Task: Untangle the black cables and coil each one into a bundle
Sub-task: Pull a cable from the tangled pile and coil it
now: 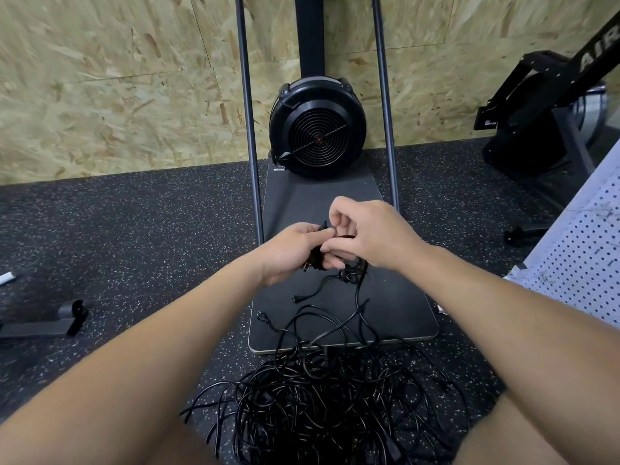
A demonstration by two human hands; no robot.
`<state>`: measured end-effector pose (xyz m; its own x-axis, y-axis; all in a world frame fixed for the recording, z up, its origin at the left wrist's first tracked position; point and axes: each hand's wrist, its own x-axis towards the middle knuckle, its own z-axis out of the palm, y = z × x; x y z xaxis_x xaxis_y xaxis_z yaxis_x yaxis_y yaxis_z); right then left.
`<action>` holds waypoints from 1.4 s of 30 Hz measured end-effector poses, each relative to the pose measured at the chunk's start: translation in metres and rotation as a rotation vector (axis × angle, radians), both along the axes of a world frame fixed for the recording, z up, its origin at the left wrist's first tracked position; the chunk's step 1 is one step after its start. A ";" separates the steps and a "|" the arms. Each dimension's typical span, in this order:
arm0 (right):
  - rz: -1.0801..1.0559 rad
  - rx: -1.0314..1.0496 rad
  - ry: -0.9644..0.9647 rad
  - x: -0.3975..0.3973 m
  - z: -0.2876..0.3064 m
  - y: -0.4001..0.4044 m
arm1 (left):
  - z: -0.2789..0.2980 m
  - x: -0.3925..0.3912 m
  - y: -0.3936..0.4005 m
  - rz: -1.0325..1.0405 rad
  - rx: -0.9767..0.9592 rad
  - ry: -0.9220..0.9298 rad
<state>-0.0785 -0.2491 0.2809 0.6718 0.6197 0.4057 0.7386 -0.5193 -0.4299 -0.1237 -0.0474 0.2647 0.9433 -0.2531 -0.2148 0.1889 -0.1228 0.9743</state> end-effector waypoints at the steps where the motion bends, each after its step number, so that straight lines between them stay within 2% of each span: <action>1: -0.014 0.003 0.022 -0.001 0.001 -0.002 | 0.002 -0.001 -0.003 -0.019 0.013 -0.012; 5: -0.069 0.035 0.122 0.002 0.002 -0.008 | 0.002 0.000 -0.004 -0.090 0.130 -0.052; 9: -0.047 0.040 0.360 0.008 -0.008 -0.012 | 0.006 0.001 -0.003 -0.109 0.133 0.019; 14: -0.021 -0.085 0.599 0.017 -0.020 -0.017 | 0.012 0.000 0.002 -0.190 0.131 0.095; 17: -0.041 -0.224 0.681 0.019 -0.029 -0.021 | 0.012 0.003 0.009 -0.077 -0.005 0.097; 22: 0.091 -0.453 0.813 0.020 -0.055 -0.023 | 0.012 0.011 0.012 0.213 -0.261 0.083; 25: 0.137 -0.512 0.810 0.017 -0.066 -0.018 | 0.016 0.013 0.009 0.356 -0.375 0.062; 28: 0.135 -0.534 0.685 0.021 -0.063 -0.014 | 0.016 0.014 0.011 0.435 -0.407 0.039; 33: 0.228 -0.580 0.385 0.010 -0.039 0.000 | 0.004 0.012 0.018 0.322 -0.261 0.048; 36: 0.234 -0.449 0.281 0.004 -0.026 0.006 | -0.005 0.011 0.017 0.317 -0.133 0.020; 40: 0.177 -0.117 0.251 -0.001 -0.009 0.005 | -0.010 0.007 0.010 0.271 0.190 -0.130; 42: 0.131 0.059 0.287 -0.006 -0.003 0.004 | -0.007 0.002 0.002 0.194 0.146 -0.098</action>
<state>-0.0841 -0.2446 0.2784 0.6799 0.6898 0.2488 0.6418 -0.3958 -0.6568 -0.1216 -0.0459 0.2580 0.9892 -0.0380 -0.1414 0.1287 -0.2340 0.9637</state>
